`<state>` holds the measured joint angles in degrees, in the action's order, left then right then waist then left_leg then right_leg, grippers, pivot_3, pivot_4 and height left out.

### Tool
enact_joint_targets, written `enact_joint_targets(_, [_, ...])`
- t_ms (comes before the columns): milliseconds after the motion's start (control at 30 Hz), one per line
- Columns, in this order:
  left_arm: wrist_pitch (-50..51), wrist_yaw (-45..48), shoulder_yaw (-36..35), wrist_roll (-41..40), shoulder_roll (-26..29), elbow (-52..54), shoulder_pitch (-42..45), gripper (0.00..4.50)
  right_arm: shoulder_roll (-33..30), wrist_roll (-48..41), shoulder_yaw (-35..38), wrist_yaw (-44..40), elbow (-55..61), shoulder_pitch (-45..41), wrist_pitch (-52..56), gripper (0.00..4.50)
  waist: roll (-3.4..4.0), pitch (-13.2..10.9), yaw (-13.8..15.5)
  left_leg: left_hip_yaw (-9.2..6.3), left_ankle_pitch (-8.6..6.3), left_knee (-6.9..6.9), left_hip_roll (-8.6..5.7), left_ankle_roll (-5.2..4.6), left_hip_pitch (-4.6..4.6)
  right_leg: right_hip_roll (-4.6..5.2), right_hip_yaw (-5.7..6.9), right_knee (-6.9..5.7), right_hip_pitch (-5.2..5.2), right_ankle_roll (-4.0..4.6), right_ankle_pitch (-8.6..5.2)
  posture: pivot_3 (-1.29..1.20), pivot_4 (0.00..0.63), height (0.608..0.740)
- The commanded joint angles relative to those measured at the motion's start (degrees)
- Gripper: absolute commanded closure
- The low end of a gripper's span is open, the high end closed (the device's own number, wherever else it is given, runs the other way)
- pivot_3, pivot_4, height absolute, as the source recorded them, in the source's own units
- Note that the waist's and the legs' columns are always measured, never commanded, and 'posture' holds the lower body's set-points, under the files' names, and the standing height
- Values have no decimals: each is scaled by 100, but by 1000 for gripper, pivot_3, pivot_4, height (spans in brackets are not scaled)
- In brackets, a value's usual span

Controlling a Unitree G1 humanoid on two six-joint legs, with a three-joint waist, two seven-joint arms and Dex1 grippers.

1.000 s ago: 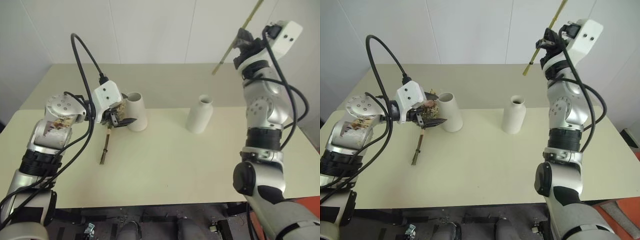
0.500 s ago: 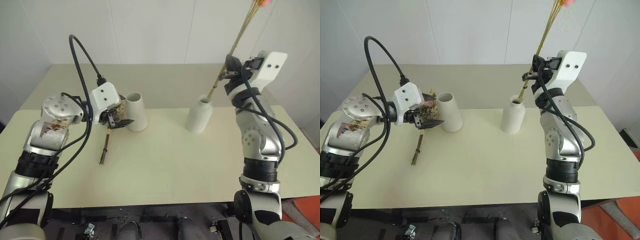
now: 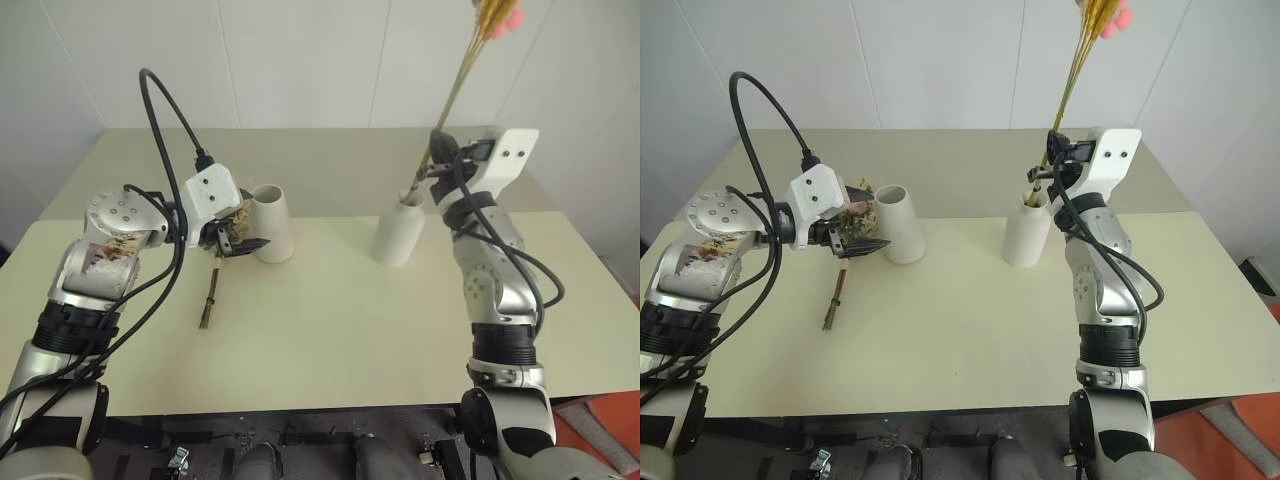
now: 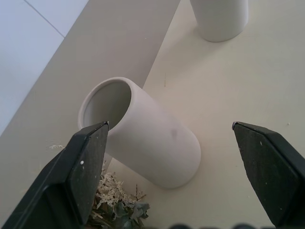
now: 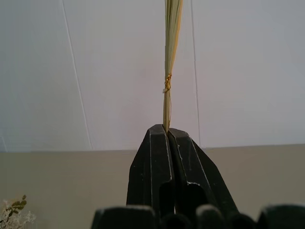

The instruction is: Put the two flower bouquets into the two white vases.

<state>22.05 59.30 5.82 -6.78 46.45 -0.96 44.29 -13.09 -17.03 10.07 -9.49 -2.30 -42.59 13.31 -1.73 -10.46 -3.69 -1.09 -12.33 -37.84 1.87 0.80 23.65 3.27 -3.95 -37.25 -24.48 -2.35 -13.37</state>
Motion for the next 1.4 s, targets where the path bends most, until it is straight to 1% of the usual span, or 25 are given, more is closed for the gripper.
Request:
enact_joint_targets(33, [-44,-31,-135,-18,49,143,52,0,-28,178,-128,-79,196,85,-281,4252,0,0,0,0,0,0,0,0,1,0,0,2,0,0,0,0,150,740])
enact_joint_targets(100, [-56,-34,-135,-14,48,137,48,0,-25,230,-187,-110,271,166,-266,3783,0,0,3,0,0,0,0,0,2,1,0,5,1,0,0,0,150,740])
enact_joint_targets(133, [-59,-37,-134,-12,45,137,51,0,-18,212,-199,-138,361,211,-235,3466,0,0,4,0,0,0,0,0,3,1,0,5,1,0,0,0,150,740])
enact_joint_targets(267, [-63,-47,-174,-57,22,125,62,0,-6,173,-240,-81,877,481,34,2029,0,0,9,0,0,0,0,0,2,0,0,4,1,0,0,0,150,740])
enact_joint_targets(367, [306,-104,-635,-576,-114,138,-1,0,-96,271,-387,-63,1528,909,407,965,0,0,31,-1,0,0,0,0,4,0,1,5,1,0,0,0,150,740])
enact_joint_targets(433, [681,-163,-1016,-862,-18,264,-145,0,-297,297,-465,-103,2128,1234,848,250,0,0,27,-2,0,0,1,0,5,0,1,5,0,0,0,0,150,740])
enact_joint_targets(467, [994,-213,-1144,-932,88,362,-215,0,-429,228,-462,-150,2445,1386,1116,29,0,0,21,-2,0,0,2,0,4,0,1,5,0,0,0,0,150,740])
enact_joint_targets(533, [1650,-306,-1297,-1045,336,576,-345,0,-730,-86,-347,-263,3047,1604,1813,29,0,0,17,-2,0,0,1,0,5,0,1,5,-1,0,0,0,150,740])
enact_joint_targets(633, [2785,-272,-1606,-1608,687,1314,-742,0,-1593,-872,-71,-762,3849,1694,3240,29,-1,-1,21,-4,0,0,0,0,4,1,0,5,1,-1,-1,0,150,740])
enact_joint_targets(733, [4009,-697,-1996,-2059,719,1956,-969,0,-2372,-1697,290,-1202,4261,1571,4242,29,-5,-2,70,-10,0,-1,2,0,-12,0,7,12,21,-3,-3,0,150,740])
enact_joint_targets(767, [4367,-816,-2005,-2114,791,2092,-997,0,-2594,-1951,369,-1361,4325,1501,4500,29,-5,-2,85,-11,0,-1,2,0,-16,0,8,13,26,-4,-4,0,150,740])
enact_joint_targets(833, [5107,-1161,-1839,-2077,901,2166,-956,0,-3032,-2399,444,-1760,4424,1409,4767,29,-6,-3,109,-10,0,0,3,0,-26,-2,7,12,32,-6,-6,0,150,740])
enact_joint_targets(900, [5811,-1610,-1470,-1929,830,1981,-737,0,-3364,-2863,441,-2184,4429,1265,4906,29,-7,-3,120,-10,0,1,3,0,-33,-4,7,12,36,-20,-16,0,150,740])
enact_joint_targets(967, [6225,-2223,-991,-1594,483,1584,-459,0,-3503,-3166,336,-2447,4374,1124,4942,29,-9,-1,141,-11,0,0,2,0,-36,-5,7,14,41,-37,-27,0,150,740])
enact_joint_targets(1000, [6295,-2517,-758,-1411,325,1396,-352,0,-3549,-3191,247,-2480,4372,1081,4917,29,-11,-1,149,-11,0,0,1,0,-39,-4,7,14,45,-39,-28,0,150,740])
enact_joint_targets(1067, [6315,-3122,-717,-1084,-314,706,-25,0,-3600,-3081,8,-2509,4361,1051,4796,29,-17,3,170,-12,0,-1,-1,0,-40,-4,7,15,48,-39,-27,0,150,740])
enact_joint_targets(1133, [6112,-3451,-1008,-970,-887,-45,312,0,-3578,-3048,-104,-2486,4328,1022,4743,29,-28,2,198,-13,0,-2,-2,0,-29,-4,8,15,40,-27,-20,0,150,740])
enact_joint_targets(1167, [5977,-3517,-1047,-933,-1026,-354,418,0,-3552,-3067,-108,-2453,4325,1027,4740,29,-32,1,207,-13,0,-3,-1,0,-22,-4,8,15,31,-1,-4,0,150,740])
enact_joint_targets(1267, [5664,-3585,-1035,-896,-1172,-924,581,0,-3520,-3102,-97,-2341,4373,1070,4744,29,-32,1,156,-12,0,-3,-1,0,3,-3,8,16,9,2,-3,0,150,740])
enact_joint_targets(1367, [5318,-3660,-1170,-922,-1330,-1553,827,0,-3523,-3119,-64,-2192,4463,1121,4788,29,-32,1,157,-14,0,-2,-1,0,5,-1,8,16,6,2,-3,0,150,740])
enact_joint_targets(1400, [5246,-3685,-1096,-863,-1316,-1714,885,0,-3535,-3137,-44,-2150,4482,1124,4807,29,-32,1,160,-14,0,-2,-2,0,5,0,9,16,7,2,-3,0,150,740])
